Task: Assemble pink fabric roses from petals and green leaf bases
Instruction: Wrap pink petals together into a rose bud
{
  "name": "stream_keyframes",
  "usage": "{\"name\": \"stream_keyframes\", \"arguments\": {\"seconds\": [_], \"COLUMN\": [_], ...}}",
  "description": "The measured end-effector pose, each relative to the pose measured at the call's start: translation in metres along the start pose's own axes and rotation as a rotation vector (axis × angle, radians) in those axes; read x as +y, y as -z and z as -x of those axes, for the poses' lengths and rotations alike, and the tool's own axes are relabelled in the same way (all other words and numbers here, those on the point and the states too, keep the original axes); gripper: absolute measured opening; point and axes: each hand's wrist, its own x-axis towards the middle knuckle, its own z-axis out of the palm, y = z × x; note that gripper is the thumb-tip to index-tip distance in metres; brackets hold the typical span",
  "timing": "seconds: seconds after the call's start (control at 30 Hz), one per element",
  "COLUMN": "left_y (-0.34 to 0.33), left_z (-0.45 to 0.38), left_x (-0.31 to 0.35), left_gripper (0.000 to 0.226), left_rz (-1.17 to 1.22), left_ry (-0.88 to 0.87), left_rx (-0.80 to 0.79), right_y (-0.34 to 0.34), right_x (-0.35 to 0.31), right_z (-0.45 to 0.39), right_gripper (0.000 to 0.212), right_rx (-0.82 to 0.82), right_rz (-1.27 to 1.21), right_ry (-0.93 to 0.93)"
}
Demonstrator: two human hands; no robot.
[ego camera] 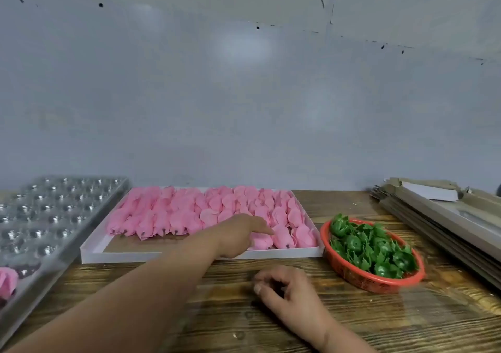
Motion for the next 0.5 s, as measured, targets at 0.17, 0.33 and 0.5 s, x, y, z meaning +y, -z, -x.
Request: {"name": "stream_keyframes", "arguments": {"seconds": [0.17, 0.33, 0.5], "left_y": [-0.002, -0.005, -0.005], "left_z": [-0.014, -0.024, -0.028], "left_x": [0.003, -0.003, -0.005], "left_gripper": [0.052, 0.056, 0.053], "left_rz": [-0.114, -0.172, -0.179], "left_ry": [-0.011, 0.062, 0.087], "left_rx": [-0.111, -0.128, -0.111], "right_y": [0.0, 0.001, 0.004], "right_x": [0.002, -0.002, -0.003], "right_z": [-0.001, 0.0, 0.0], "right_gripper": [0.008, 0.009, 0.006], "right_rx": [0.032, 0.042, 0.018], "right_rz": [0.002, -0.007, -0.017], "right_ry": [0.001, 0.026, 0.032]}}
